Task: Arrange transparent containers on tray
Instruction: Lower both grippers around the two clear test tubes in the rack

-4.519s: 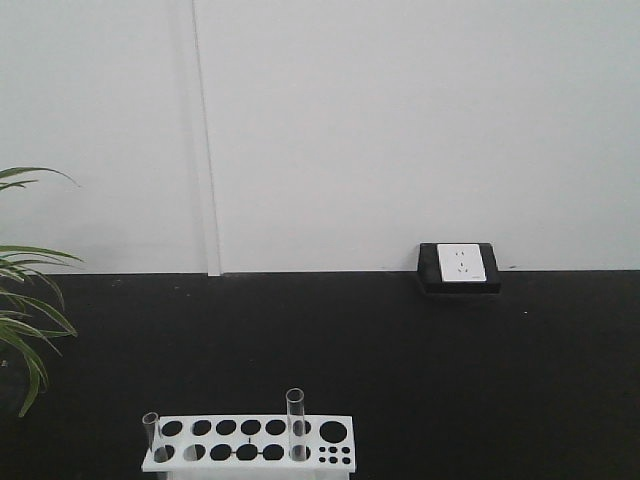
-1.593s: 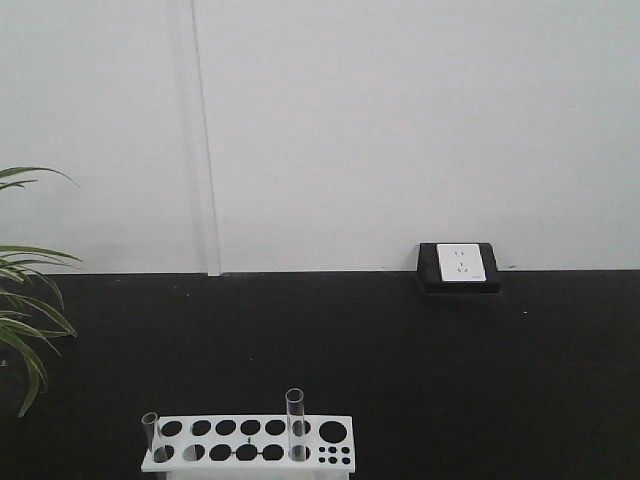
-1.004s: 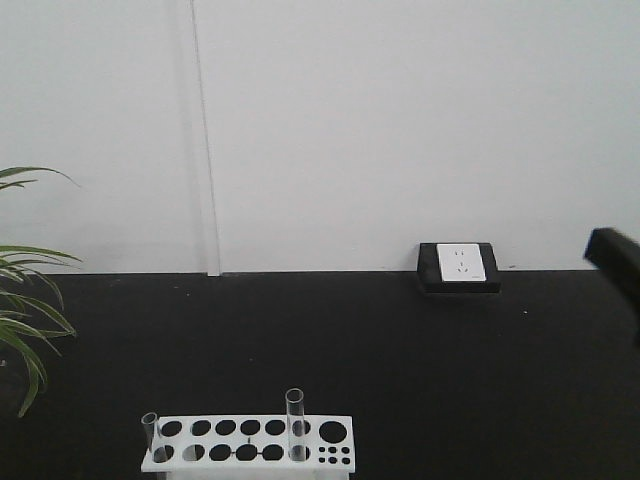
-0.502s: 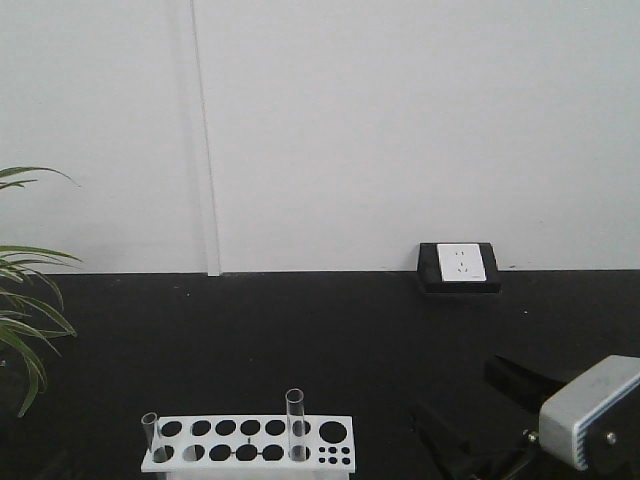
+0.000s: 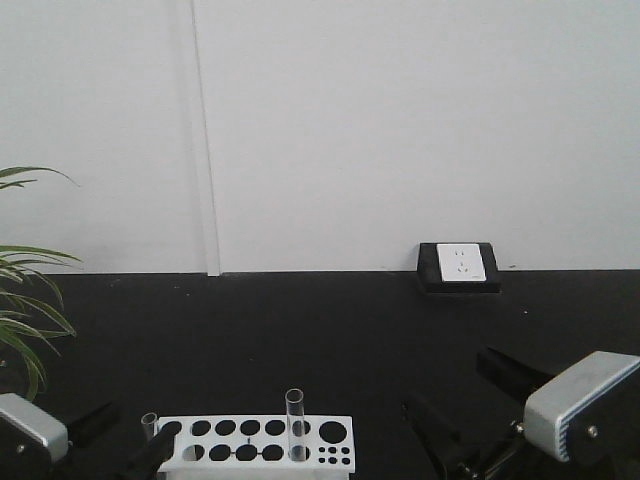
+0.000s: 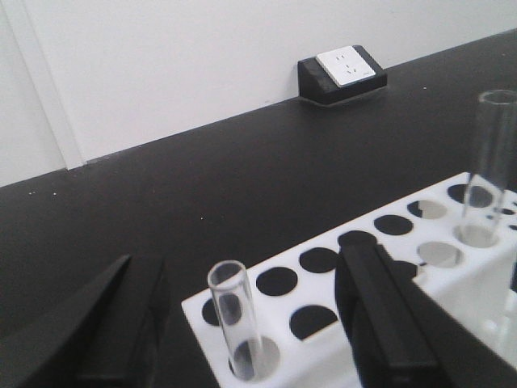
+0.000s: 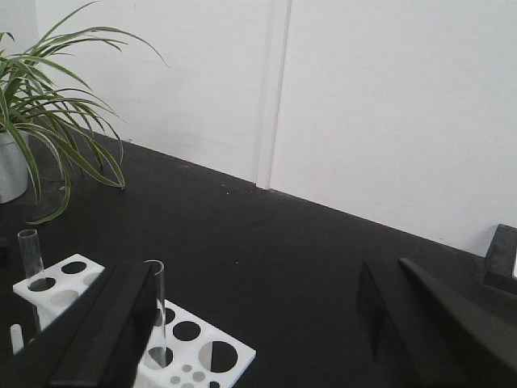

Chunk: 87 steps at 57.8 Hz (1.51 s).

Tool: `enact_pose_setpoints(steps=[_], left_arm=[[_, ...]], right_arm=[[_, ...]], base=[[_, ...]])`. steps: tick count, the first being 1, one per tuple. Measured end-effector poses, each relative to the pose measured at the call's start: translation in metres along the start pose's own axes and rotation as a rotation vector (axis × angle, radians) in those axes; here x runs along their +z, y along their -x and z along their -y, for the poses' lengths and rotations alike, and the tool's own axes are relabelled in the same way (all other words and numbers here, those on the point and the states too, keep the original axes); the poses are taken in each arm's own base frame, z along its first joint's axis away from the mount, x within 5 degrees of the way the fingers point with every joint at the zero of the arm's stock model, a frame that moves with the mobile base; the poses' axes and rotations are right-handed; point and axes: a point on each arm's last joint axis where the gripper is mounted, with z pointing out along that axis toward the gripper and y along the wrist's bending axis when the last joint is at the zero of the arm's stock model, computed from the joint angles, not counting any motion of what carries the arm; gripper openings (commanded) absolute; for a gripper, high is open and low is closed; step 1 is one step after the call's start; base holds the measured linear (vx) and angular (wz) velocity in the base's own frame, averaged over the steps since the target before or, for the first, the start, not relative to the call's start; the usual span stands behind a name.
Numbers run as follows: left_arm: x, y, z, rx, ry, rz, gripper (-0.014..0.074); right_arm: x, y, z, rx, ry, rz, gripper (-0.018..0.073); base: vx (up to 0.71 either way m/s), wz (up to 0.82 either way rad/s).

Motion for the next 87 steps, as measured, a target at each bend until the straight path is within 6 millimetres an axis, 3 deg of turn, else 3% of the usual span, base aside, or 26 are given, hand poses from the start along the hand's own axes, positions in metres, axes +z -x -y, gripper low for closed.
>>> enact_pose_setpoints(steps=[15, 28, 36, 51, 67, 75, 87], left_arm=[[0.029, -0.010, -0.005, -0.010, -0.007, -0.017, 0.0542], [0.039, -0.027, -0.008, -0.072, 0.019, -0.033, 0.0516], [0.040, -0.031, -0.007, -0.072, 0.007, -0.037, 0.0392], [0.040, -0.028, -0.006, -0.070, -0.003, -0.010, -0.0001], [0.040, -0.026, -0.006, -0.070, -0.004, 0.003, -0.0008], [0.035, -0.011, -0.006, -0.057, 0.001, 0.034, -0.0008], [0.012, 0.042, -0.006, -0.006, 0.016, 0.162, -0.0006]], right_arm=[[0.000, 0.000, 0.000, -0.001, 0.000, 0.000, 0.0560], [0.000, 0.000, 0.000, -0.001, 0.000, 0.000, 0.0560], [0.000, 0.000, 0.000, -0.001, 0.000, 0.000, 0.0558], [0.000, 0.000, 0.000, -0.001, 0.000, 0.000, 0.0557], [0.000, 0.000, 0.000, -0.002, 0.000, 0.000, 0.0557], [0.000, 0.000, 0.000, -0.002, -0.001, 0.003, 0.0557], [0.000, 0.003, 0.001, -0.002, -0.007, 0.037, 0.0557]], base=[[0.00, 0.00], [0.00, 0.00], [0.00, 0.00], [0.00, 0.00], [0.00, 0.00], [0.00, 0.00], [0.00, 0.00]])
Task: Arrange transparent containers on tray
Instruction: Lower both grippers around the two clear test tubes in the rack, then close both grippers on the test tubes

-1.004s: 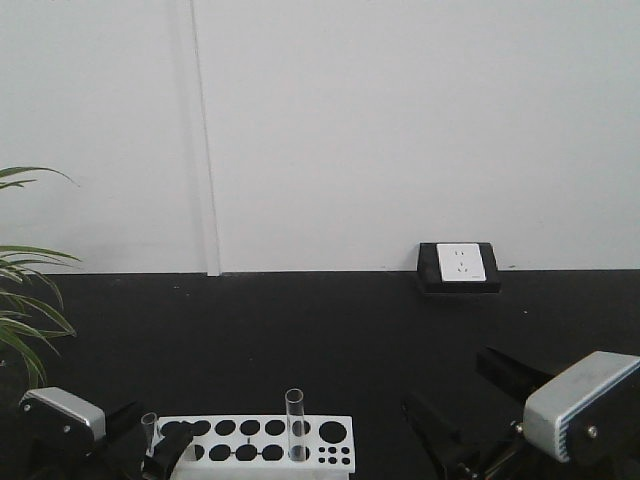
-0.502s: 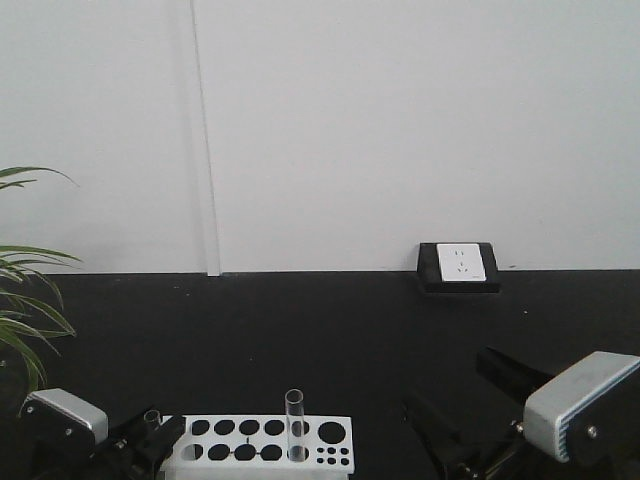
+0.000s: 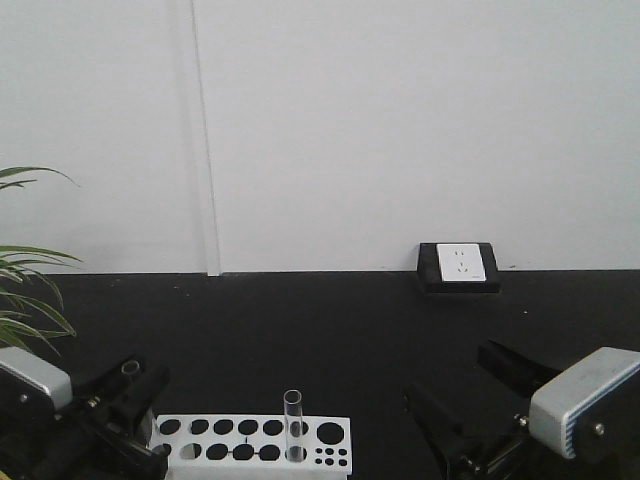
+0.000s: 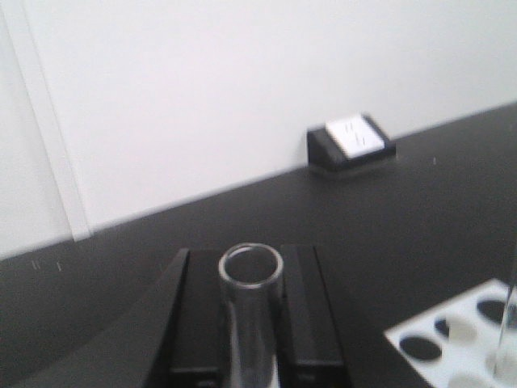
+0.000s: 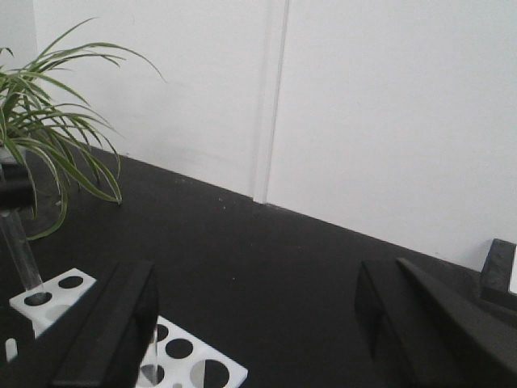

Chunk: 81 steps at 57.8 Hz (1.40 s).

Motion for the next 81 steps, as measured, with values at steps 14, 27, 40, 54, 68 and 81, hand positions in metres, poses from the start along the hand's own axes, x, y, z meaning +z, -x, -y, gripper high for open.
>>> enact_pose_setpoints(steps=[14, 27, 40, 54, 68, 81], left_arm=[[-0.011, 0.089, -0.005, 0.087, 0.061, 0.061, -0.0006], [-0.041, 0.146, -0.006, 0.102, 0.120, 0.095, -0.0006], [-0.080, 0.171, -0.002, 0.109, 0.154, 0.139, -0.0006], [-0.088, 0.169, -0.003, 0.105, 0.174, 0.082, -0.0006], [-0.088, 0.168, -0.003, 0.105, 0.175, 0.078, -0.0006], [-0.088, 0.168, -0.003, 0.105, 0.175, 0.078, -0.0006]], right_arm=[[0.002, 0.003, 0.000, 0.003, -0.002, 0.015, 0.0557], [0.030, -0.017, -0.009, -0.027, 0.077, -0.070, 0.0557], [0.064, -0.064, -0.028, 0.030, 0.212, -0.091, 0.0557], [0.101, -0.082, -0.036, 0.050, 0.257, -0.046, 0.0557], [0.130, -0.092, -0.039, 0.077, 0.275, -0.041, 0.0557], [0.146, -0.114, -0.043, 0.096, 0.285, -0.053, 0.0557]], base=[[0.00, 0.00], [0.00, 0.00], [0.00, 0.00], [0.00, 0.00], [0.00, 0.00], [0.00, 0.00]])
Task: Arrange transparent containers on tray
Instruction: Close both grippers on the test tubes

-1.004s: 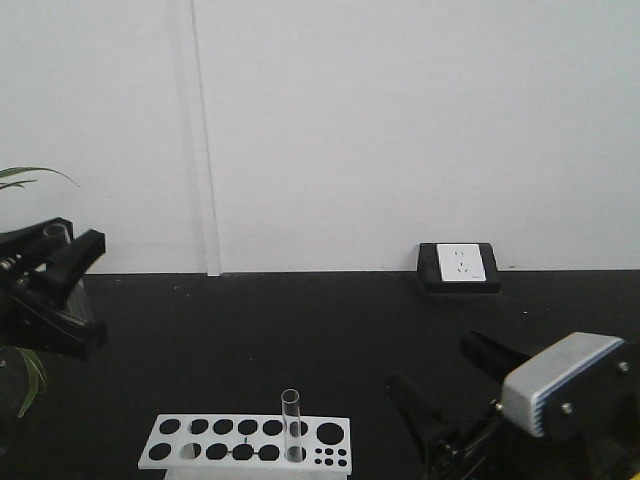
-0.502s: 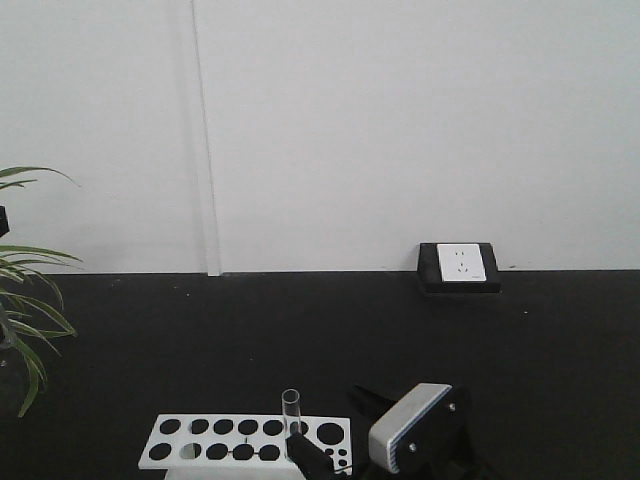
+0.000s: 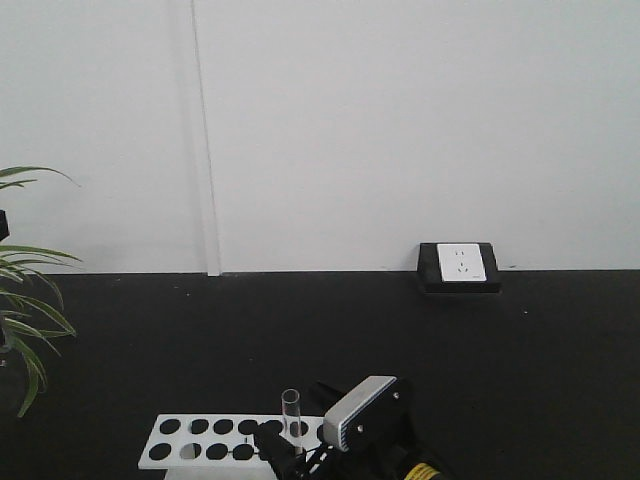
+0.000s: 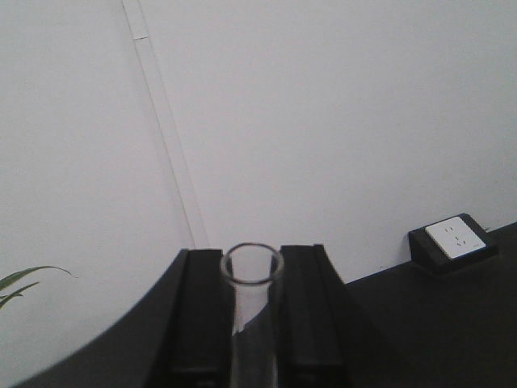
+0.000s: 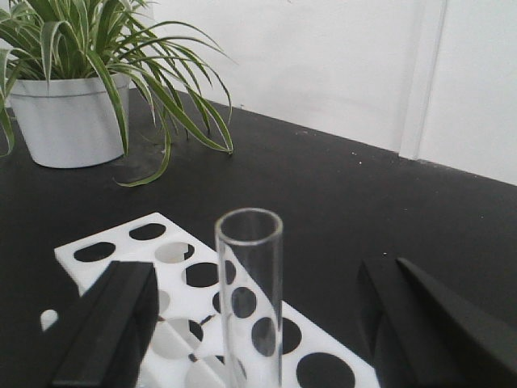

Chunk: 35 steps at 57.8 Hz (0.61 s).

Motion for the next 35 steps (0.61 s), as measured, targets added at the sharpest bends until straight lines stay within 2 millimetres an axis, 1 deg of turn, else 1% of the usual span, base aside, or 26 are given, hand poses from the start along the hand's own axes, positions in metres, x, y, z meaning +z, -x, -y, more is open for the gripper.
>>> enact_pose_setpoints(steps=[9, 14, 17, 19, 29, 30, 35], left_arm=[[0.000, 0.000, 0.000, 0.000, 0.000, 0.000, -0.0006], [0.000, 0.000, 0.000, 0.000, 0.000, 0.000, -0.0006], [0.000, 0.000, 0.000, 0.000, 0.000, 0.000, -0.0006], [0.000, 0.000, 0.000, 0.000, 0.000, 0.000, -0.0006], [0.000, 0.000, 0.000, 0.016, 0.000, 0.000, -0.0006], [0.000, 0.000, 0.000, 0.018, 0.000, 0.000, -0.0006], [0.000, 0.000, 0.000, 0.025, 0.000, 0.001, -0.0003]], right_arm=[[0.015, -0.007, 0.004, 0.008, 0.001, 0.005, 0.0542], [0.019, -0.008, 0.004, 0.013, 0.002, 0.009, 0.0484], [0.020, -0.008, 0.005, 0.016, 0.002, 0.012, 0.0419], [0.021, -0.008, 0.005, 0.019, 0.001, 0.015, 0.0358], [0.021, -0.008, 0.006, 0.031, -0.009, 0.020, 0.0001], [0.021, -0.008, 0.006, 0.032, -0.010, 0.021, -0.0016], [0.021, -0.008, 0.006, 0.032, -0.011, 0.021, -0.0014]], base=[[0.00, 0.00], [0.00, 0.00], [0.00, 0.00], [0.00, 0.00], [0.00, 0.00], [0.00, 0.00], [0.00, 0.00]])
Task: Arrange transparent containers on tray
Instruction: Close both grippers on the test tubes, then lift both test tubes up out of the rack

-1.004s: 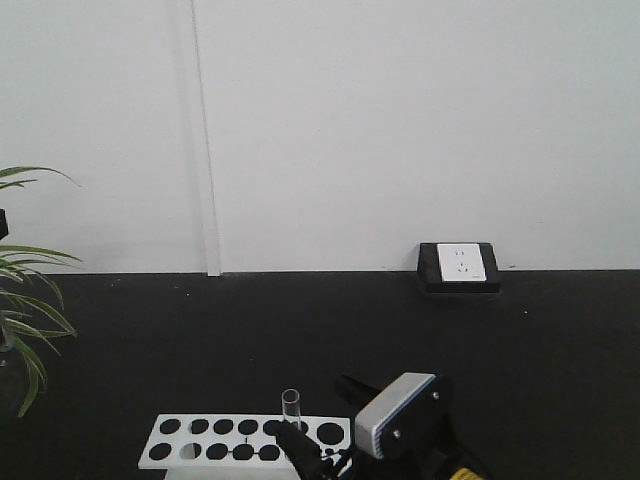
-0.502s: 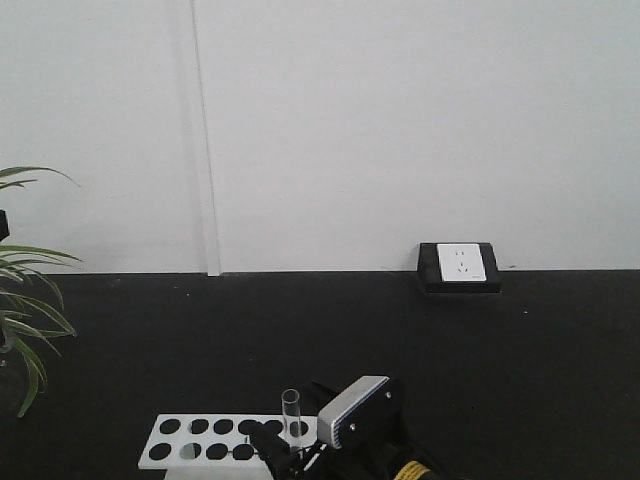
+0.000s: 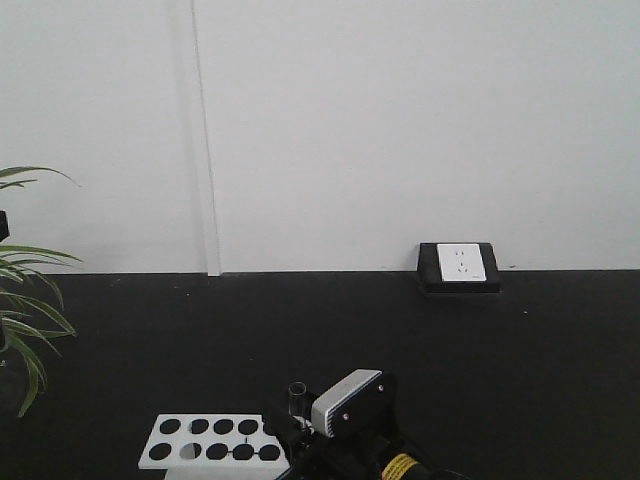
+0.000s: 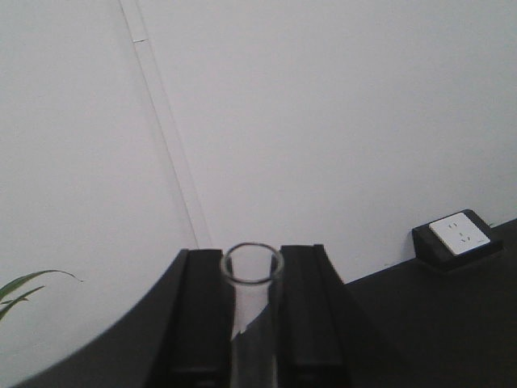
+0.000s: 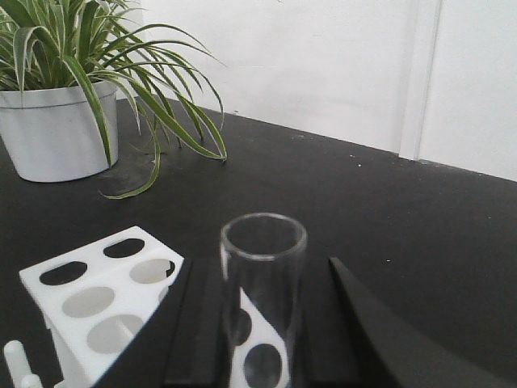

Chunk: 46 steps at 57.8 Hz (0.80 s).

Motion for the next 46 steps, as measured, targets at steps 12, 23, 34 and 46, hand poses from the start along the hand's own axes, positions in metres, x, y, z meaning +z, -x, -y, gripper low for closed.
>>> enact_pose_setpoints(steps=[12, 23, 34, 46], left_arm=[[-0.001, 0.001, 0.000, 0.003, 0.001, 0.000, -0.0003], [-0.002, -0.001, 0.000, 0.003, 0.004, -0.020, -0.0001], [-0.002, -0.005, -0.001, 0.002, 0.009, -0.059, 0.0000], [-0.002, -0.008, -0.001, -0.009, 0.014, -0.096, 0.0000]], right_arm=[[-0.001, 0.005, 0.000, -0.005, -0.006, -0.014, -0.0013], [-0.013, 0.053, -0.001, -0.039, -0.033, 0.004, -0.0013], [-0.043, 0.126, -0.005, -0.084, -0.087, 0.029, -0.0013], [-0.096, 0.190, -0.014, -0.116, -0.147, 0.069, -0.0013]], base=[[0.00, 0.00], [0.00, 0.00], [0.00, 0.00], [0.00, 0.00]])
